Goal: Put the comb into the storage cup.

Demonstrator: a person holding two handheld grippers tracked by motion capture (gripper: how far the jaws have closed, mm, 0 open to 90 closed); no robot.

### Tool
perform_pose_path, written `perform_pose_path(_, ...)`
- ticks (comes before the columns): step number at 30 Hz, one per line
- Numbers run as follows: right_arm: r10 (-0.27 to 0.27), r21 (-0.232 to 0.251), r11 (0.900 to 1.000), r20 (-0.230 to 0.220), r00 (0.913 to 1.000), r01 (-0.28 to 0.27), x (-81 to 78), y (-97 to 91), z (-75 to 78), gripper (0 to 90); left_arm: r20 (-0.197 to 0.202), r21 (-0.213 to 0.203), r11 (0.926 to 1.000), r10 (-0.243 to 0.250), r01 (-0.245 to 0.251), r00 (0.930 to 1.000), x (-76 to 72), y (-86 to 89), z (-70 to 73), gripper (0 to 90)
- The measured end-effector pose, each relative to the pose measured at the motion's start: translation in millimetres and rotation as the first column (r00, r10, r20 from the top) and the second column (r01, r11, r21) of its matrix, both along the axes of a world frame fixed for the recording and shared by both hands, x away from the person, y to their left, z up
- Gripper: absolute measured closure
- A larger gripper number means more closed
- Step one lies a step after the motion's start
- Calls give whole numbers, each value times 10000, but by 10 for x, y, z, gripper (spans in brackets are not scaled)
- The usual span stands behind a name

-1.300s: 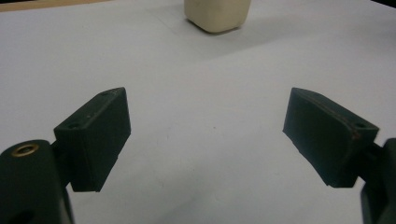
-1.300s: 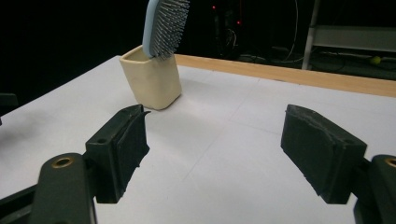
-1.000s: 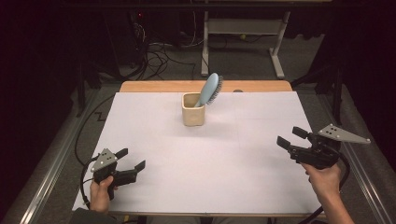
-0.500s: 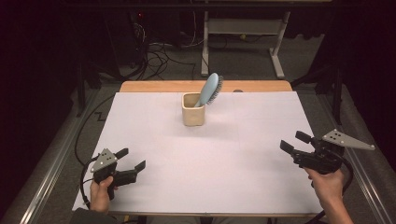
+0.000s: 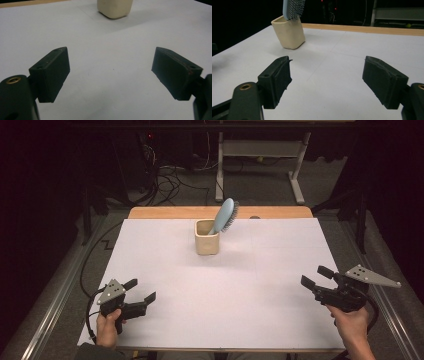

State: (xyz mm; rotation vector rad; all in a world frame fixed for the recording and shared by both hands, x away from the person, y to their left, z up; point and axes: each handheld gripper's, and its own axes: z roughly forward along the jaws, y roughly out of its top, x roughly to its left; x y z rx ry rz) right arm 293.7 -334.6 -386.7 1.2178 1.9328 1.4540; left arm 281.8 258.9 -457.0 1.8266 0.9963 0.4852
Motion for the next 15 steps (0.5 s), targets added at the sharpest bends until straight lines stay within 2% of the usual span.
perform_pose_path(15, -11, -64, 10000, -87, 10000, 11, -39, 25, -119, 234, 10, -16, 10000, -12, 12, 10000, -2, 0, 1, 158)
